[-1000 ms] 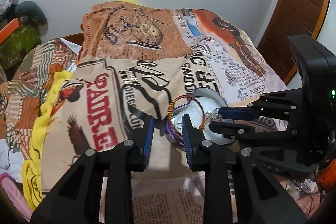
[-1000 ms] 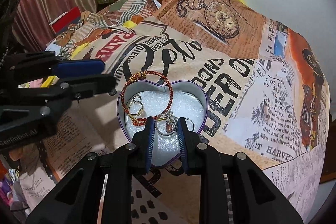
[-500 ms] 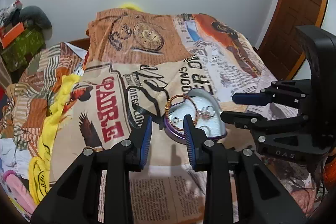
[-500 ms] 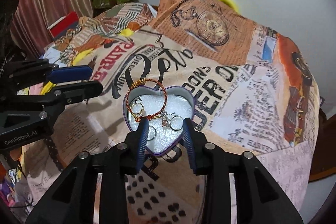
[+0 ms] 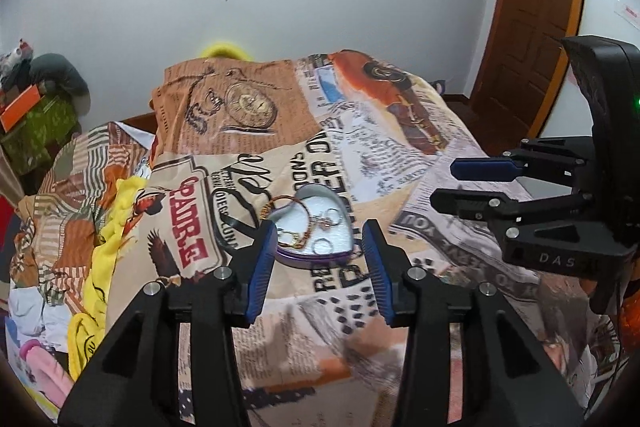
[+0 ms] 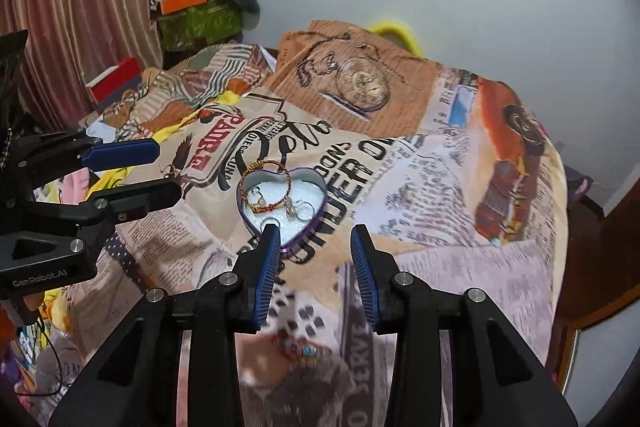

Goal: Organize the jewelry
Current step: 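Move both tools back to the remaining red beaded bracelet and rings, then grasp the red beaded bracelet with the left tool while the right tool grasps a gold ring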

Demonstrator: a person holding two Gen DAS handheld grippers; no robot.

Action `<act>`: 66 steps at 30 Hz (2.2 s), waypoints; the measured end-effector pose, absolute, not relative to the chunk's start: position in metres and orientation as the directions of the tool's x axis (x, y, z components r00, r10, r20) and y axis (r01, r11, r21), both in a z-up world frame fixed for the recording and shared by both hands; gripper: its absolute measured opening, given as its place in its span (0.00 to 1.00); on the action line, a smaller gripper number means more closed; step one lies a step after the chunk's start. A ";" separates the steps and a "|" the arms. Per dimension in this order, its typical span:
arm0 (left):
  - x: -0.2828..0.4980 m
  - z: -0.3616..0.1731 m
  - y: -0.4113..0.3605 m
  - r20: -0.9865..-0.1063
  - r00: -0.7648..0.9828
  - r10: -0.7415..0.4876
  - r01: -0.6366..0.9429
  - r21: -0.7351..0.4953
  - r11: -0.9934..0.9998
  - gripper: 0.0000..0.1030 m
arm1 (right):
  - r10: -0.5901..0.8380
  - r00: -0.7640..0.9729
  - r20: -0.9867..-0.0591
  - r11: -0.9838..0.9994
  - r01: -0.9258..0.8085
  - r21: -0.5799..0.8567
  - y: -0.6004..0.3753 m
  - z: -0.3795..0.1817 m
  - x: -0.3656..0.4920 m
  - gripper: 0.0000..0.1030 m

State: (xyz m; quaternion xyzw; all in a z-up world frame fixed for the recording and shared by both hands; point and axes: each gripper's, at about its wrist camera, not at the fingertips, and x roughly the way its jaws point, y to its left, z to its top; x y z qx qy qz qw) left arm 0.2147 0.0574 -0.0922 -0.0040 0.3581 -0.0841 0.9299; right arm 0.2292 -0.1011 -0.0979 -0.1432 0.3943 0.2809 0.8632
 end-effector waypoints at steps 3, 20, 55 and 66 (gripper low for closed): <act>0.206 -0.091 0.047 -0.665 0.727 -0.170 0.169 -0.067 0.983 0.43 | 0.366 0.543 -0.756 0.812 -0.583 -0.026 -0.113 -0.095 0.221 0.33; 0.196 -0.145 -0.017 -0.758 0.607 -0.240 0.281 -0.078 0.957 0.43 | 0.328 0.521 -0.788 0.876 -0.480 0.048 -0.180 -0.121 0.200 0.39; 0.196 -0.184 -0.019 -0.778 0.535 -0.330 0.325 -0.171 0.930 0.21 | 0.388 0.419 -0.821 0.806 -0.587 0.082 -0.151 -0.172 0.191 0.08; 0.208 -0.177 -0.044 -0.780 0.525 -0.340 0.371 -0.150 0.917 0.21 | 0.373 0.452 -0.810 0.840 -0.535 0.088 -0.182 -0.167 0.187 0.08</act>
